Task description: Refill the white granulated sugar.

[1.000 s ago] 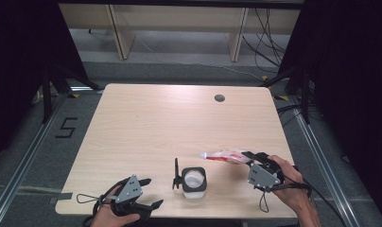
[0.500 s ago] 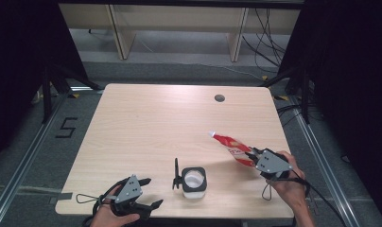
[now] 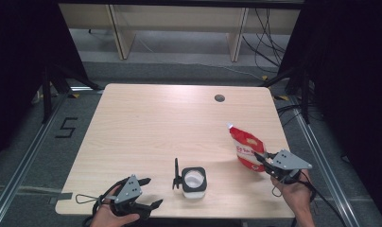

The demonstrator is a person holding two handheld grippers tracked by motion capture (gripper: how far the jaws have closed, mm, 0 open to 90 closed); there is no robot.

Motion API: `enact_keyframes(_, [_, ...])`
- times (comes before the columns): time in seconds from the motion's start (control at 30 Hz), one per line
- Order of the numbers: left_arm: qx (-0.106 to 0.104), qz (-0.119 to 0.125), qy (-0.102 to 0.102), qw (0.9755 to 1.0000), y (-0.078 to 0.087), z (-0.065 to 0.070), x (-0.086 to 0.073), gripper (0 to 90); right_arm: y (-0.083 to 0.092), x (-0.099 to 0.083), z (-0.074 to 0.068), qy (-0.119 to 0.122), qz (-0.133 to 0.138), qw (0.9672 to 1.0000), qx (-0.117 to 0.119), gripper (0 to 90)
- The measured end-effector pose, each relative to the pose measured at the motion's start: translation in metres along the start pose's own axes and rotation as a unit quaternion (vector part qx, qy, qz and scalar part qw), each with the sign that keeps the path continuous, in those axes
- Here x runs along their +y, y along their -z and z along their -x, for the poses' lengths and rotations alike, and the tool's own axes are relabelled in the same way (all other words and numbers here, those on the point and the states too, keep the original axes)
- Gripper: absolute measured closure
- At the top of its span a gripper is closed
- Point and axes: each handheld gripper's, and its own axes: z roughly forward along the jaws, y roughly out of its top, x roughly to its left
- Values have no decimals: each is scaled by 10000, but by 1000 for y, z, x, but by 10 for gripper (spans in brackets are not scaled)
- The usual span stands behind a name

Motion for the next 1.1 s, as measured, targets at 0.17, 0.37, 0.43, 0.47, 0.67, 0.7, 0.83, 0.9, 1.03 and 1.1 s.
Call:
enact_keyframes(0.17, [2,46,46,10000,0,1,0,198,6,-11,3,-398,59,9992,-9,804])
enact_keyframes(0.37, [18,81,39,10000,0,0,0,197,12,-21,6,-576,-14,9982,-159,775])
enact_keyframes(0.43, [-42,100,90,9999,0,0,0,196,14,-24,7,-633,-34,9979,-161,755])
enact_keyframes(0.47, [-24,97,66,9999,0,0,0,196,16,-26,5,-754,-5,9970,-163,754])
enact_keyframes(0.67, [26,70,44,10000,1,-1,0,196,20,-28,1,-995,-126,9944,-320,607])
enact_keyframes(0.7, [35,103,27,9999,1,-1,1,196,22,-28,0,-1064,-80,9932,-463,574])
enact_keyframes(0.83, [40,142,87,9999,3,-3,1,196,33,-28,-6,-1318,-8,9892,-635,475])
enact_keyframes(0.9, [6,191,177,9997,4,-3,2,196,36,-29,-13,-1478,-43,9864,-720,434])
enact_keyframes(1.03, [79,240,109,9996,6,-4,4,196,43,-31,-24,-1594,-173,9844,-719,392])
enact_keyframes(1.1, [42,292,235,9993,6,-4,5,197,46,-32,-28,-1548,-261,9847,-749,375])
